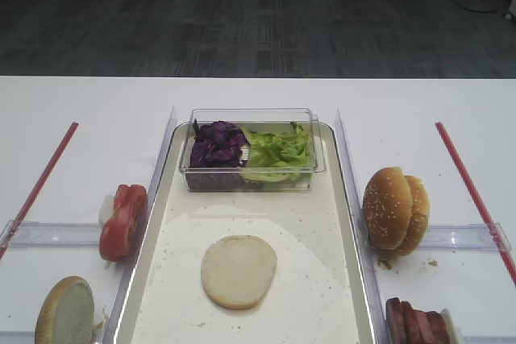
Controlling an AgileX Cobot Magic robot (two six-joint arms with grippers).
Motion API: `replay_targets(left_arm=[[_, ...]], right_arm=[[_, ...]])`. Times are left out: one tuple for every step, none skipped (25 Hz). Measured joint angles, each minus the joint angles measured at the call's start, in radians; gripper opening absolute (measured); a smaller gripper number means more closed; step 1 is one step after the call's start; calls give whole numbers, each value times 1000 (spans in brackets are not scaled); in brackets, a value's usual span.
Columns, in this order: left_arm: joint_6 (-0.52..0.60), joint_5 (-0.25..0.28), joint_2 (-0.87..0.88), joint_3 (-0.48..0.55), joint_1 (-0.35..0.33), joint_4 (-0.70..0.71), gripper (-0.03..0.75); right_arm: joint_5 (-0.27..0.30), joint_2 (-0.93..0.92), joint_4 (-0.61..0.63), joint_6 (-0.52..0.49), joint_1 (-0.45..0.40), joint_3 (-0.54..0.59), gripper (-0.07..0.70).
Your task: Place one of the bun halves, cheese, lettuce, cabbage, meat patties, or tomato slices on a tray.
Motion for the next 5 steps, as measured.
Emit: replay_targets(left_arm=[[0, 0, 0, 0, 0, 0, 524], [0, 0, 0, 0, 0, 0, 524], [0, 0, 0, 0, 0, 0, 524], [0, 0, 0, 0, 0, 0, 524], [0, 0, 0, 0, 0, 0, 524]], right_arm=[[0, 0, 0, 0, 0, 0, 676], [0, 0, 0, 0, 0, 0, 676], [0, 0, 0, 0, 0, 0, 676], [0, 0, 0, 0, 0, 0, 676], [0, 0, 0, 0, 0, 0, 676]])
